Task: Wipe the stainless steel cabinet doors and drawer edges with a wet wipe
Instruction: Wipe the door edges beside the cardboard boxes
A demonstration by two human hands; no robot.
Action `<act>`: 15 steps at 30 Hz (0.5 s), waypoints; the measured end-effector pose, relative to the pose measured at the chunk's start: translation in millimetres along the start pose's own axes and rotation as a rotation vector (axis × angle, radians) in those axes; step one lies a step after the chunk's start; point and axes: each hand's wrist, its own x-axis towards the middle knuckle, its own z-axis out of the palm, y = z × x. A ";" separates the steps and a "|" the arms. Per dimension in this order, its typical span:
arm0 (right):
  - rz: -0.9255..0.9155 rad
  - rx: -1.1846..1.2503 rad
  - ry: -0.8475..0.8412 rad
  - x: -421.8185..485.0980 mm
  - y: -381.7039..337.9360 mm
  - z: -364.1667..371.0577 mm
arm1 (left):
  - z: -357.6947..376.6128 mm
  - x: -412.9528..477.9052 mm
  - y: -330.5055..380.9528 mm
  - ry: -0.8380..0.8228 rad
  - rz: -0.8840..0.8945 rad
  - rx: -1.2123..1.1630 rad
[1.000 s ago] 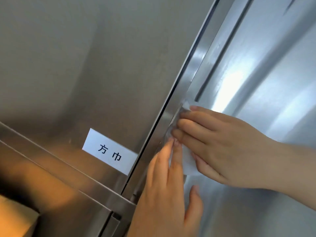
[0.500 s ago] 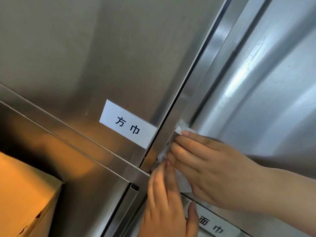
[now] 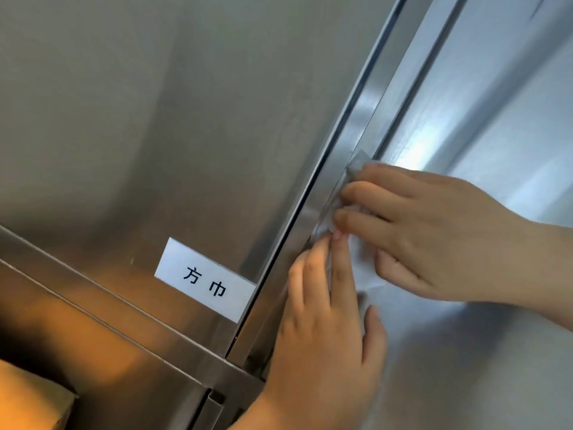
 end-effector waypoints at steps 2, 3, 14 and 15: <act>0.036 -0.030 -0.034 2.4 21.2 -12.4 | -1.0 20.4 9.4 0.046 0.042 -0.018; 0.049 -0.043 -0.040 3.9 31.3 -18.7 | -0.9 30.8 14.1 0.068 0.064 -0.022; 0.264 -0.233 0.072 24.9 108.4 -69.2 | -18.9 135.3 61.2 0.131 0.241 -0.169; 0.281 -0.253 0.069 26.2 113.4 -72.2 | -20.9 142.5 64.0 0.126 0.248 -0.188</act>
